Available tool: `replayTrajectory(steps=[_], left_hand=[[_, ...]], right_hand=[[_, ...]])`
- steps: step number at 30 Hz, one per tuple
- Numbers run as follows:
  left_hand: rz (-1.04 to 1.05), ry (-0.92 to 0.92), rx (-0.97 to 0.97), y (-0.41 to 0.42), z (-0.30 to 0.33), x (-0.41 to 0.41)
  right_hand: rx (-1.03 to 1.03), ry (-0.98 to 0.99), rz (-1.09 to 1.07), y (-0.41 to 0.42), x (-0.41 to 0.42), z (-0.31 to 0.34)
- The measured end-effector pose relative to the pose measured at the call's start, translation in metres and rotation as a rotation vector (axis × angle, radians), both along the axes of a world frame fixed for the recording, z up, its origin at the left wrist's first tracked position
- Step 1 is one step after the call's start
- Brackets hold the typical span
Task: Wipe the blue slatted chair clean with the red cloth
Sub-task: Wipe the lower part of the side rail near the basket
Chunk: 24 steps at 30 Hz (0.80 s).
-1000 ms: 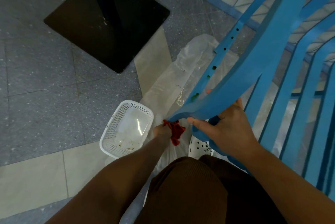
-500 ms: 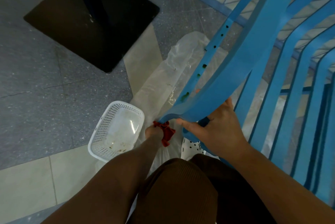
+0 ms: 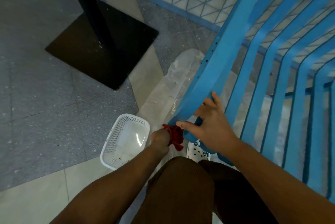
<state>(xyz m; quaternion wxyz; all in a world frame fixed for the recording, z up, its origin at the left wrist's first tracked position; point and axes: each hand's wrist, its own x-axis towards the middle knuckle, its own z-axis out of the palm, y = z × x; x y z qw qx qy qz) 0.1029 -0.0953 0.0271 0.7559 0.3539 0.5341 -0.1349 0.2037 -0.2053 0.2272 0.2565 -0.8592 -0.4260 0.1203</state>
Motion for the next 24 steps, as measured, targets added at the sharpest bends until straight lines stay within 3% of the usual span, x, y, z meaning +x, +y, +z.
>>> replayTrajectory(steps=[6,16,24], left_hand=[[-0.001,-0.095,0.149,0.012,0.092,-0.009],[0.002,-0.395,0.464,0.010,0.219,-0.038],[0.067,-0.536,0.612,0.005,0.266,-0.050]], right_hand=[[-0.037,0.201,0.010,-0.010,0.004,0.034],[0.306,0.292,-0.154,-0.006,-0.013,0.095],[0.287,0.392,-0.330,-0.010,-0.039,0.114]])
